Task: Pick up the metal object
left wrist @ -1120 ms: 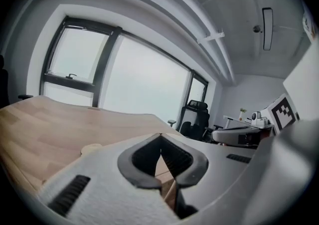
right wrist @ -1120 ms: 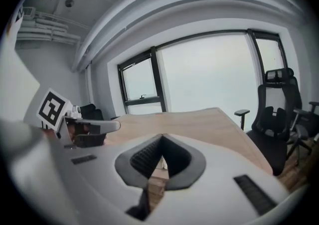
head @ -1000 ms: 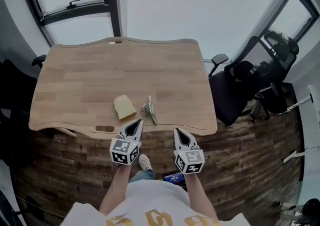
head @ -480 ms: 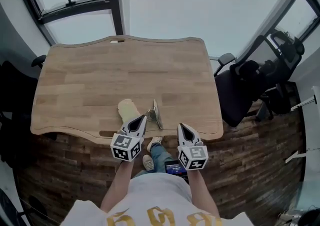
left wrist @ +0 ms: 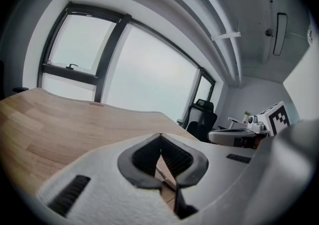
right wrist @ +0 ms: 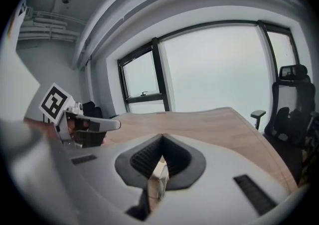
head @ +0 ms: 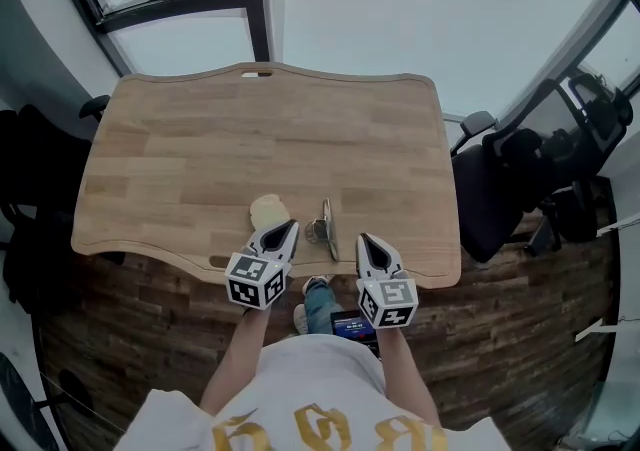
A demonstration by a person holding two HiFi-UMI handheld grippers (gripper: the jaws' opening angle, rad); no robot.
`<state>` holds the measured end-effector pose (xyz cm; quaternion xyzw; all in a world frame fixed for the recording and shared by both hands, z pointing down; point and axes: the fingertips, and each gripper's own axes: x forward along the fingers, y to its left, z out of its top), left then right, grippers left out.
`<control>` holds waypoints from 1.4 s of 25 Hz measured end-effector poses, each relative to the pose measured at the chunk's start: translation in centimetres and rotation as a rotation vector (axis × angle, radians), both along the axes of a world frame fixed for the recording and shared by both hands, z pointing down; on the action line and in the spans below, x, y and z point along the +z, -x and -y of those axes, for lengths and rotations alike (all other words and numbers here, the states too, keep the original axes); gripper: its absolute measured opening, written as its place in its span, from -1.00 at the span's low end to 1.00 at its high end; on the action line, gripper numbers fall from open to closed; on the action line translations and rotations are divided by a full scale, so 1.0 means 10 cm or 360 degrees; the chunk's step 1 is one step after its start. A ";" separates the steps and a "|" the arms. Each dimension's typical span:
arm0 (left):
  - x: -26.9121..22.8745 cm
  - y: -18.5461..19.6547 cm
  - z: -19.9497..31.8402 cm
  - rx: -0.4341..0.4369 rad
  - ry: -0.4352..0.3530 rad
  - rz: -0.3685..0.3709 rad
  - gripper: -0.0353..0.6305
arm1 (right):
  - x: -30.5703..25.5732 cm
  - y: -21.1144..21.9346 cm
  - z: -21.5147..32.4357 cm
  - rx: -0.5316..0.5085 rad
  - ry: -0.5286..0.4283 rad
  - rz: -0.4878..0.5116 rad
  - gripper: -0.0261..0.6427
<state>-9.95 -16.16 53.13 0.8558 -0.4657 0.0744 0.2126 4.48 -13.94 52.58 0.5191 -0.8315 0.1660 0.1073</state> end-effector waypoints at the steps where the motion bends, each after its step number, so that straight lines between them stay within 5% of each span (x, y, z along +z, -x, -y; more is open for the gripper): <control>1: 0.02 0.01 0.02 -0.0003 0.0012 -0.0009 -0.83 | 0.02 0.01 0.01 -0.0005 0.0009 0.0001 -0.89; 12: 0.31 -0.08 0.15 0.0001 0.0125 0.0007 -0.83 | 0.27 0.01 0.09 -0.0025 0.0099 0.0000 -0.89; 35: 1.30 -0.28 0.20 0.0071 0.0657 -0.0155 -0.83 | 0.87 0.03 0.35 -0.0040 0.0326 -0.0087 -0.89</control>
